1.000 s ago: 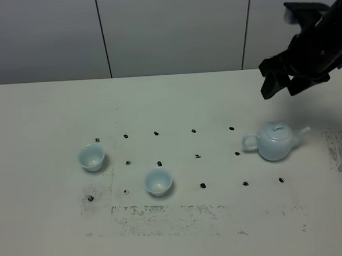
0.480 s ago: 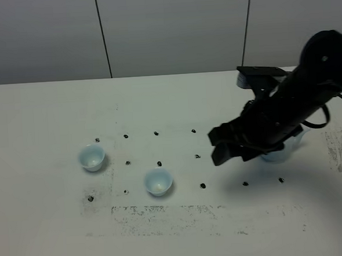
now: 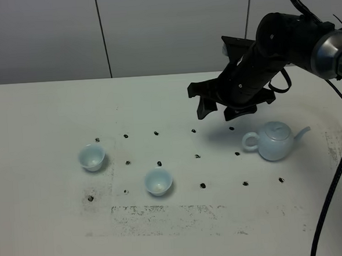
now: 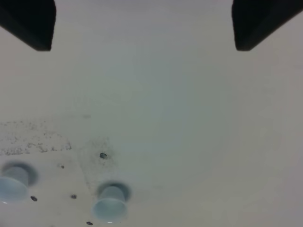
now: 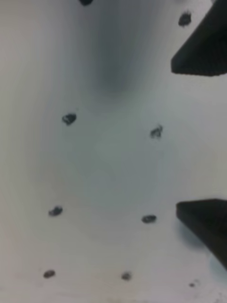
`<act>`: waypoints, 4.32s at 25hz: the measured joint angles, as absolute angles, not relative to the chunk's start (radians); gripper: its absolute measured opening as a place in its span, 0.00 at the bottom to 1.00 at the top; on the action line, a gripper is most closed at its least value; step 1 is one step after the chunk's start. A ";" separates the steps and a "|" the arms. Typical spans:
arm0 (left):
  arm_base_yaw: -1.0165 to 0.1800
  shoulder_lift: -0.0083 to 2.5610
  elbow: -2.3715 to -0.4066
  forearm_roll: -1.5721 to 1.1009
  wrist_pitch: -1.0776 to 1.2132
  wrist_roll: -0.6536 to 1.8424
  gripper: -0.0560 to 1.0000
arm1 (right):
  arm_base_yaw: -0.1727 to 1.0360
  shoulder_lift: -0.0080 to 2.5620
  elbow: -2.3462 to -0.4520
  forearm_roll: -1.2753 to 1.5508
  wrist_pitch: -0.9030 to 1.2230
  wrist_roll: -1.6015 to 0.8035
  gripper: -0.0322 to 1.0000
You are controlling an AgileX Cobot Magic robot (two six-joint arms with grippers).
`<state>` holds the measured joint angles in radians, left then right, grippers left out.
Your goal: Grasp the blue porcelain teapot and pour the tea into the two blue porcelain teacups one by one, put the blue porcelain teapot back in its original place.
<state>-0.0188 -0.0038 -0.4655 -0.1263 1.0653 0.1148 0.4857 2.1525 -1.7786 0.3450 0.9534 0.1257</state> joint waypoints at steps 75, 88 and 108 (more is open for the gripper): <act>-0.019 -0.004 -0.466 -0.126 1.065 0.114 0.77 | 0.473 1.949 -1.214 0.662 0.472 0.118 0.55; -0.019 -0.004 -0.466 -0.126 1.066 0.115 0.77 | 0.473 1.950 -1.214 0.471 0.519 0.212 0.55; -0.019 -0.004 -0.466 -0.126 1.066 0.114 0.77 | 0.473 1.950 -1.214 0.161 0.672 0.367 0.48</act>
